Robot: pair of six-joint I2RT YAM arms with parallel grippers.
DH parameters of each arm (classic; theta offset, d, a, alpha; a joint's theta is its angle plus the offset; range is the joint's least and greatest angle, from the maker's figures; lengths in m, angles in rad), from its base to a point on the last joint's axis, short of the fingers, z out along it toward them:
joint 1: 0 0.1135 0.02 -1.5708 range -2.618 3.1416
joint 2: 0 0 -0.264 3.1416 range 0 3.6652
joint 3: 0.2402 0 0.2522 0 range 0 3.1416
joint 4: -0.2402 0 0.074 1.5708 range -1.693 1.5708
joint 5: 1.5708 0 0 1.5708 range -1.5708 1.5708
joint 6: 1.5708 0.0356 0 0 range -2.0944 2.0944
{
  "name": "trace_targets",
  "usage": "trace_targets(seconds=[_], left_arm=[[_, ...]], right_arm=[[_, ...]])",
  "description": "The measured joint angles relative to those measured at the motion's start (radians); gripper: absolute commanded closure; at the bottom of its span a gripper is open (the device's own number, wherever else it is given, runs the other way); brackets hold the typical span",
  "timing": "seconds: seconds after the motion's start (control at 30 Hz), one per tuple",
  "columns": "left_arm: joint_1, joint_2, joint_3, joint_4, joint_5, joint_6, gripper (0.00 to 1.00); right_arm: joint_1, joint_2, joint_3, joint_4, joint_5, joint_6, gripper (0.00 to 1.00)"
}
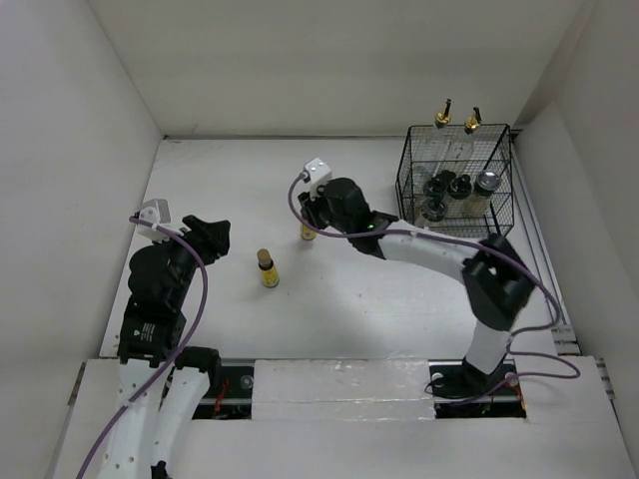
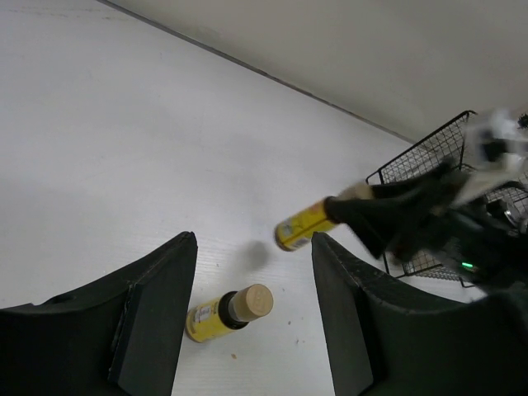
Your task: Organize the condiment bottles
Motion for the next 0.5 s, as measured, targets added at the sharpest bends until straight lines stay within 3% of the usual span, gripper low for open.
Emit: trace_targets(seconds=[0.17, 0.3, 0.5], left_arm=[[0.000, -0.007, 0.000, 0.000, 0.000, 0.000, 0.47], [0.000, -0.006, 0.000, 0.000, 0.001, 0.000, 0.47], [0.000, -0.003, 0.000, 0.000, 0.004, 0.000, 0.47]], right_arm=[[-0.053, -0.432, -0.176, -0.045, 0.019, 0.001, 0.88], [-0.192, -0.791, -0.261, -0.047, 0.089, 0.016, 0.89], [-0.413, -1.082, -0.354, -0.140, 0.223, 0.037, 0.92]])
